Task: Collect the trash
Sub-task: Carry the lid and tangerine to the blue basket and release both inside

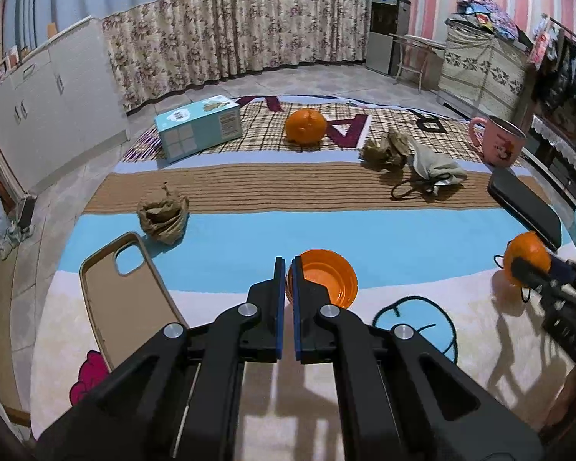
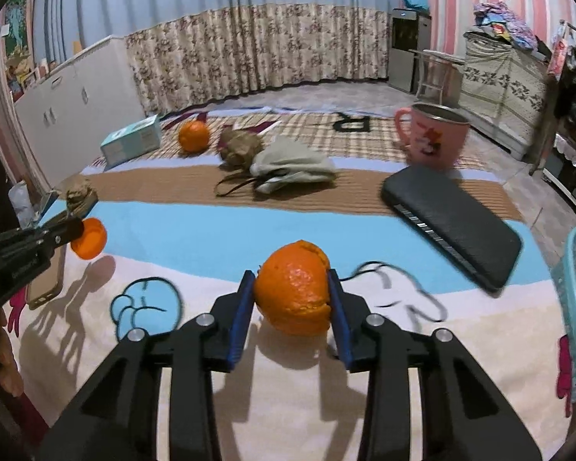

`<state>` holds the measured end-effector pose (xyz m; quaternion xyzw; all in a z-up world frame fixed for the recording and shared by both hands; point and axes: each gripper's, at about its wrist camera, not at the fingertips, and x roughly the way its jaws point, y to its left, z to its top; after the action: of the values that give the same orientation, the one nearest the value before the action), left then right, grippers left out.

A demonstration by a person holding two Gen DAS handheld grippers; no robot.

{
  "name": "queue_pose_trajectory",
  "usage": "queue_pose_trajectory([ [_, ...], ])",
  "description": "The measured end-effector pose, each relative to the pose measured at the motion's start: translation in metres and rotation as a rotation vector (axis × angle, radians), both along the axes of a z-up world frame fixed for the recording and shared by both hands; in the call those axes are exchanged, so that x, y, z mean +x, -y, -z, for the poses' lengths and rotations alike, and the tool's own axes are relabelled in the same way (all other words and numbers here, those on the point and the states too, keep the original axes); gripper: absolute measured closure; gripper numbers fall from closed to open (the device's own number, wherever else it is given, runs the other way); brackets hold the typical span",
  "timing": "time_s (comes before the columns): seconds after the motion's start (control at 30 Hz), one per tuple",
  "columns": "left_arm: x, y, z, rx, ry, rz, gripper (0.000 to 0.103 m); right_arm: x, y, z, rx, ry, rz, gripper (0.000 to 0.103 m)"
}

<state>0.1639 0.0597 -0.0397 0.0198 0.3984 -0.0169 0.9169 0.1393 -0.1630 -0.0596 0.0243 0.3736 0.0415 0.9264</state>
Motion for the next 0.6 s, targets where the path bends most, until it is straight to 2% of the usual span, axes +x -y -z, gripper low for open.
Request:
queue_pose_trajectory([
  [0.13, -0.002, 0.018, -0.004, 0.001, 0.006, 0.041, 0.101, -0.005, 0.025, -0.008, -0.020, 0.027, 0.030, 0.066],
  [0.23, -0.008, 0.043, -0.014, 0.040, 0.049, 0.094, 0.101, -0.010, 0.049, -0.017, -0.037, 0.052, 0.059, 0.066],
  [0.33, -0.012, 0.068, -0.027, 0.019, 0.092, 0.154, 0.101, -0.021, 0.079, -0.030, -0.049, 0.085, 0.101, 0.066],
  [0.43, -0.018, 0.106, -0.036, 0.008, 0.129, 0.226, 0.101, -0.030, 0.113, -0.039, -0.047, 0.105, 0.146, 0.066],
  [0.6, -0.023, 0.176, -0.038, -0.033, 0.153, 0.329, 0.101, -0.051, 0.177, -0.040, -0.100, 0.105, 0.236, 0.066],
])
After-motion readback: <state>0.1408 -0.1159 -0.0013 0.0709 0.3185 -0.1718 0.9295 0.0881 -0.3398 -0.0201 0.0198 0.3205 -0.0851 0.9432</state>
